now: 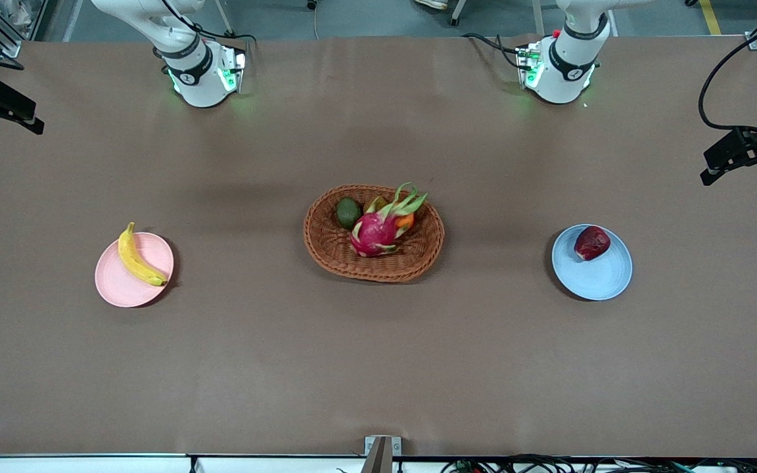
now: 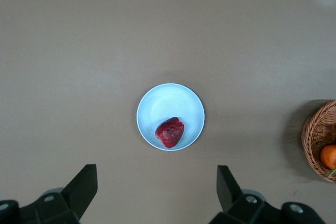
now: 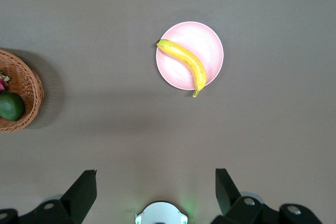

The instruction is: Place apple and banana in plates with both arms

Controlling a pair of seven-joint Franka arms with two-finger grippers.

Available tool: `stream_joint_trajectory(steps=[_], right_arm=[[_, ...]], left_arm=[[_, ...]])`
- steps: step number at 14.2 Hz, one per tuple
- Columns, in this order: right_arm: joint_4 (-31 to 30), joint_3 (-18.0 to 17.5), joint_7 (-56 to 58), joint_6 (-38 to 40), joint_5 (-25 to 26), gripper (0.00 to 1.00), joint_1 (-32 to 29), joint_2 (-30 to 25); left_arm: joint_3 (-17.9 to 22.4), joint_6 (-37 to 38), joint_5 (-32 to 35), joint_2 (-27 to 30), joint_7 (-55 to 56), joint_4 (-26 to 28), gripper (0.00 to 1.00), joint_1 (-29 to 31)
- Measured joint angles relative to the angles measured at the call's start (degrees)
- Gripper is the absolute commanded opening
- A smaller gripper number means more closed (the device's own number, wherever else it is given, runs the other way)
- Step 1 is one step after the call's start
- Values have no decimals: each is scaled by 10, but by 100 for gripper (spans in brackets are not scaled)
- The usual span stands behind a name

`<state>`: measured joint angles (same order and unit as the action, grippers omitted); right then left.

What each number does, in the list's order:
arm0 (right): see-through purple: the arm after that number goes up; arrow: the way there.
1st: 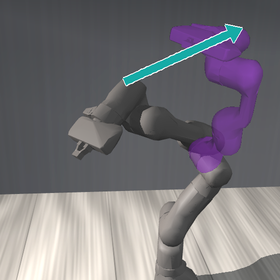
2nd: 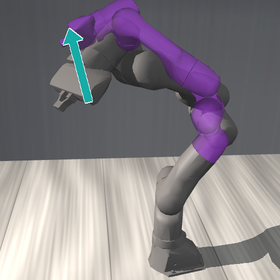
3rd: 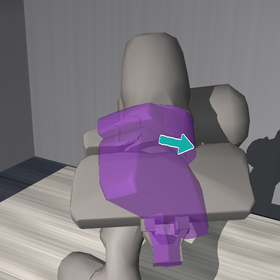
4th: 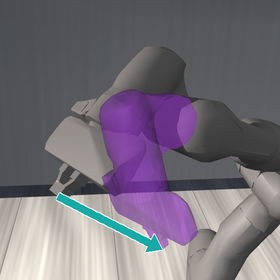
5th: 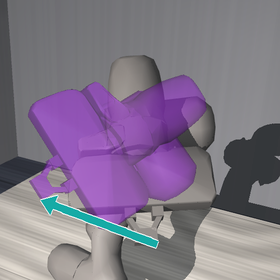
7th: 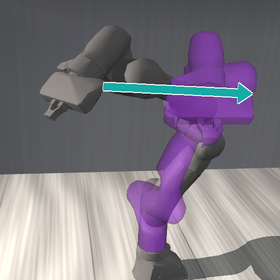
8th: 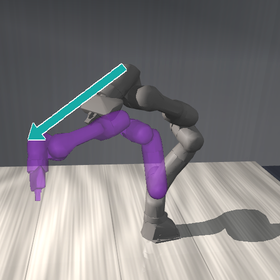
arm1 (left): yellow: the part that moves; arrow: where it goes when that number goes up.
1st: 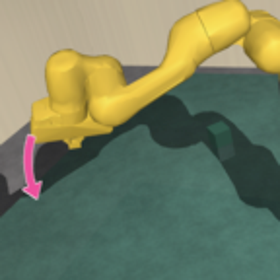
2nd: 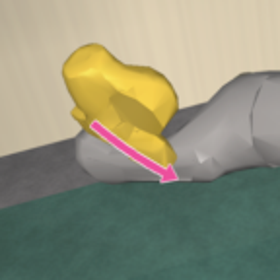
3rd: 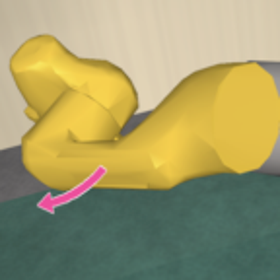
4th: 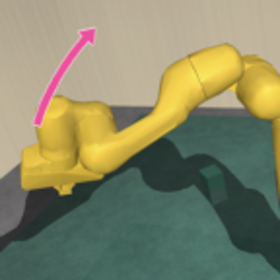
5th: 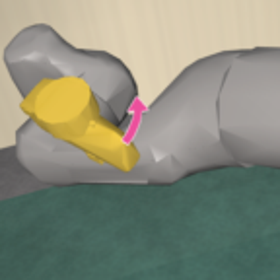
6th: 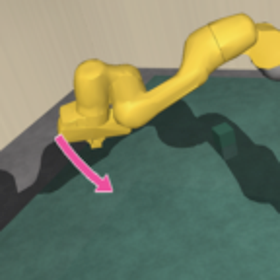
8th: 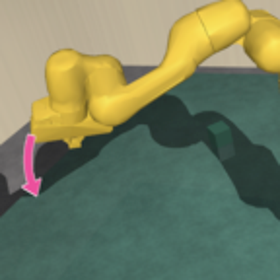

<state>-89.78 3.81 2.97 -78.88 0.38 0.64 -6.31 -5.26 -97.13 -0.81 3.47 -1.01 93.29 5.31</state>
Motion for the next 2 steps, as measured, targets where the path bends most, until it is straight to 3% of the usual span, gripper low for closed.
stream_joint_trajectory(steps=[2], right_arm=[[-1, 0, 0, 0, 0, 100, 0, 0]], left_arm=[[0, 0, 0, 0, 0, 0, 100, 0]])
